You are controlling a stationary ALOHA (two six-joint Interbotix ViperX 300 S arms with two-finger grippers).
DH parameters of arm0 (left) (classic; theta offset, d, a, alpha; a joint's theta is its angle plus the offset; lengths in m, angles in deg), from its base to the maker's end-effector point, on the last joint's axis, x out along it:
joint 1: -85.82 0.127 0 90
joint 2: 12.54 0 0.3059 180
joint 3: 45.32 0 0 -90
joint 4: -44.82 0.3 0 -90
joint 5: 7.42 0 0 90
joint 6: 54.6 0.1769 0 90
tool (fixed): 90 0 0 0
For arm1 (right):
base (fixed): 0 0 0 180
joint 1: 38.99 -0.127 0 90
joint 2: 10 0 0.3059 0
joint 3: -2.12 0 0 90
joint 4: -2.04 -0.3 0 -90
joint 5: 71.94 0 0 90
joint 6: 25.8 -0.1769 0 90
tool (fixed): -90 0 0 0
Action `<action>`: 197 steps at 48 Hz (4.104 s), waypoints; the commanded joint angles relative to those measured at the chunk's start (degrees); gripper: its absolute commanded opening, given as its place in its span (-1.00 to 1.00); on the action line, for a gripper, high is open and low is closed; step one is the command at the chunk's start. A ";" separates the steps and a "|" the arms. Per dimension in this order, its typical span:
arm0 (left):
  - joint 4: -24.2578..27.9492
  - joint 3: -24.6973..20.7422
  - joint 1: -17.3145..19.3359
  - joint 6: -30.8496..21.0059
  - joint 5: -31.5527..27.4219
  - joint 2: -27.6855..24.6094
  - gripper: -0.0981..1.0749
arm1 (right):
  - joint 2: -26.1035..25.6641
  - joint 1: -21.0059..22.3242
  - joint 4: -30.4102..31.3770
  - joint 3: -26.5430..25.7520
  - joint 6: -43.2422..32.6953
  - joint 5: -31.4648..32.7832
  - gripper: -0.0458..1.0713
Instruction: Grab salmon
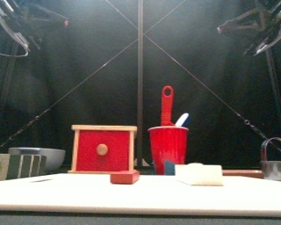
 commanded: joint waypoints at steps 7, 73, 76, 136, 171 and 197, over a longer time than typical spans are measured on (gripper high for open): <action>-7.12 -1.67 -0.09 -0.35 0.70 -1.41 -0.84 | 4.31 3.16 -0.26 0.70 -0.35 1.49 -0.91; -57.48 -17.14 4.31 -0.18 -21.45 -27.16 -0.37 | 8.00 20.21 5.89 0.35 -0.18 12.39 -0.90; -55.46 -20.13 5.36 -0.35 -25.49 -29.44 -0.37 | 8.00 20.30 5.98 0.53 -0.18 12.57 -0.90; 5.27 -38.14 -8.26 -90.62 -65.57 -49.13 -0.30 | 8.00 20.30 5.80 2.20 -0.18 16.17 -0.91; 0.97 -55.46 -8.35 -89.21 -66.09 -70.14 0.86 | 8.09 19.95 5.19 2.20 -0.35 17.40 -0.91; 2.64 -60.12 -8.35 -89.65 -68.82 -75.85 0.86 | 8.17 19.78 5.10 2.20 -0.35 17.49 -0.91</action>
